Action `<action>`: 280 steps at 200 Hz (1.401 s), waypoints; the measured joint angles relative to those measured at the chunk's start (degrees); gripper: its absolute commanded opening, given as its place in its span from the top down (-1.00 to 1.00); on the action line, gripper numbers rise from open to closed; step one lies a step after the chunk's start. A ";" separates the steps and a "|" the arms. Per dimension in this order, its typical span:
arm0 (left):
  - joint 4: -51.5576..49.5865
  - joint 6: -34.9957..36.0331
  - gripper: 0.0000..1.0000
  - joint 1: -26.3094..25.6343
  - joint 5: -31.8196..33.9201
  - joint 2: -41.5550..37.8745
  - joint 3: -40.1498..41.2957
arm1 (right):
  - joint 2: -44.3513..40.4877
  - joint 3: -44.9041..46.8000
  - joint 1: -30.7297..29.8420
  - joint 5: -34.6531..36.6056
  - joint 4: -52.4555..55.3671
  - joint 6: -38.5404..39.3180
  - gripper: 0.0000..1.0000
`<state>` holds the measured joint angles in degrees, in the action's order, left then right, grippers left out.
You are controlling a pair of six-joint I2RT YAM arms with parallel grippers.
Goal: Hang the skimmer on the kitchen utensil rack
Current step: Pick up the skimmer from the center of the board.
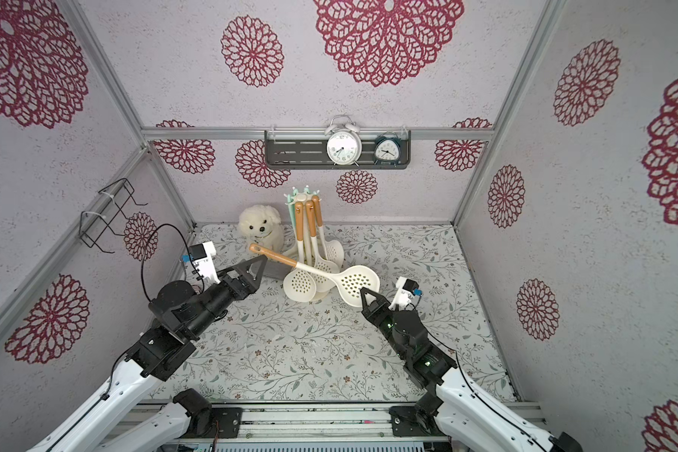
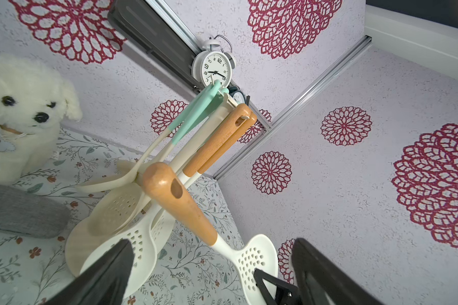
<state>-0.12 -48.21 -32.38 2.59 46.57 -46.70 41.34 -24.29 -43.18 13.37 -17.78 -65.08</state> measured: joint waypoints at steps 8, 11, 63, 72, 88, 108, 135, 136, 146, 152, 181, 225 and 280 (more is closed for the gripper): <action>1.05 -0.09 -0.98 0.00 0.37 0.68 0.04 | 0.28 0.00 -0.94 0.57 -1.03 -0.22 1.00; 1.33 -0.09 -0.99 0.00 0.61 0.98 0.04 | 0.39 0.00 -1.27 0.68 -1.38 -0.44 1.00; 6.21 -1.05 -0.59 -0.11 2.93 5.66 0.07 | 1.42 0.00 -5.18 3.06 -5.22 -1.62 1.00; 7.15 -1.38 -0.43 -0.11 3.04 6.40 0.07 | 1.42 0.00 -5.68 3.34 -5.49 -1.68 1.00; 8.35 -1.18 0.07 -0.17 3.17 7.52 0.04 | 1.44 0.00 -6.54 3.87 -5.64 -2.05 1.00; 9.57 -1.38 0.72 -0.26 3.13 8.28 0.02 | 1.42 0.00 -7.41 4.79 -5.55 -2.05 1.00; 12.28 -3.87 1.00 -1.81 0.81 7.72 -1.14 | 0.96 1.51 -8.28 5.14 -5.53 -3.80 0.29; 12.24 -3.91 1.00 -1.79 0.79 7.67 -1.14 | 0.79 1.51 -8.33 5.16 -5.62 -3.85 0.23; 11.87 -3.65 1.00 -1.57 0.85 7.41 -1.16 | -0.44 1.51 -8.35 5.70 -5.81 -2.89 -0.29; 11.26 -2.93 1.00 -1.36 0.98 7.15 -1.16 | -1.36 1.51 -8.35 6.25 -5.53 -1.84 -0.50; 1.11 3.96 1.00 -0.39 -0.68 4.52 -3.67 | -7.26 0.22 -8.13 9.31 -0.55 9.31 -0.72; -20.79 18.38 1.00 3.15 -15.72 6.10 -22.80 | -8.96 -12.15 -6.12 1.11 10.10 34.40 -0.91; -32.20 25.14 1.00 6.40 -37.92 12.92 -33.18 | 9.49 -30.34 -5.64 -30.60 14.91 52.74 -0.90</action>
<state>-32.32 -23.07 -25.98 -35.33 59.48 -79.88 50.83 -54.63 -48.82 -17.23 -2.87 -12.34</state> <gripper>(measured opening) 0.192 0.955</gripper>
